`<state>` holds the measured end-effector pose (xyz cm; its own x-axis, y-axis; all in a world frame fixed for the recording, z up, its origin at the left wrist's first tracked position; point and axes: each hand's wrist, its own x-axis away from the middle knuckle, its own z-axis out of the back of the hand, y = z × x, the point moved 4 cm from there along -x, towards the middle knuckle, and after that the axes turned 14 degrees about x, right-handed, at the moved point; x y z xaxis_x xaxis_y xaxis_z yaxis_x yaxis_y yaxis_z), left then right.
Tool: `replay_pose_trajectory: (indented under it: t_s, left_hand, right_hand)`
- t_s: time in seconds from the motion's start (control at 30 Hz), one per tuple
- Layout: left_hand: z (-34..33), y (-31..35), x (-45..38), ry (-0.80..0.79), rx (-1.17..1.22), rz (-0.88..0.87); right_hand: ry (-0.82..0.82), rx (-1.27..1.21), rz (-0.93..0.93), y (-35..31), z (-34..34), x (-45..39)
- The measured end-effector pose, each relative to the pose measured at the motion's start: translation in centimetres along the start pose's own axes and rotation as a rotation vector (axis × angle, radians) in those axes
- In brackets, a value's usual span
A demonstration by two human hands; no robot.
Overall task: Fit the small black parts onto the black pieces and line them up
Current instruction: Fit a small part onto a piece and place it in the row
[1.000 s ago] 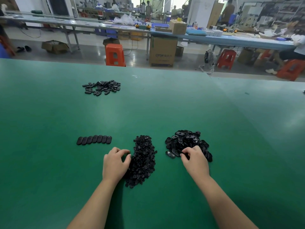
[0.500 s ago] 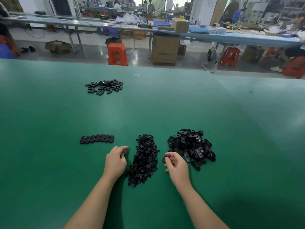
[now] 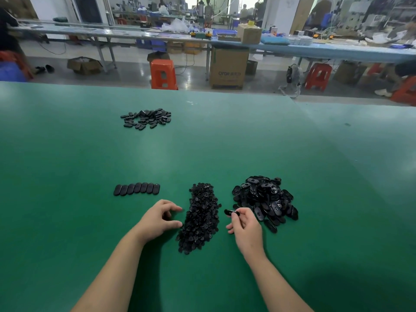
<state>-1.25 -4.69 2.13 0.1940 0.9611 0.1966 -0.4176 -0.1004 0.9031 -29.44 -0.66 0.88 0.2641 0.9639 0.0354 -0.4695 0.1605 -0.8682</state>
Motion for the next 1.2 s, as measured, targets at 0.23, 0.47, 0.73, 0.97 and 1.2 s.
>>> replay_pose_trajectory:
  t_s: [0.23, 0.47, 0.73, 0.97, 1.2]
  left_hand:
    - [-0.3, 0.2, -0.1, 0.032, -0.033, -0.017]
    - [-0.5, 0.3, 0.0, 0.021, -0.039, -0.007]
    - [-0.8, 0.3, -0.1, 0.003, -0.077, -0.008]
    - [-1.2, 0.3, 0.2, 0.163, -0.078, -0.043]
    - [-1.6, 0.5, 0.3, 0.212, -0.108, -0.079]
  right_hand:
    - [-0.007, 0.018, -0.001, 0.2, 0.0, 0.0]
    - [-0.012, -0.003, -0.014, -0.1, 0.1, 0.1]
    - [-0.047, -0.023, -0.034, 0.0, 0.1, 0.0]
    - [-0.034, -0.028, -0.03, -0.2, 0.1, 0.1]
    - [-0.023, 0.096, 0.03, -0.1, 0.2, 0.2]
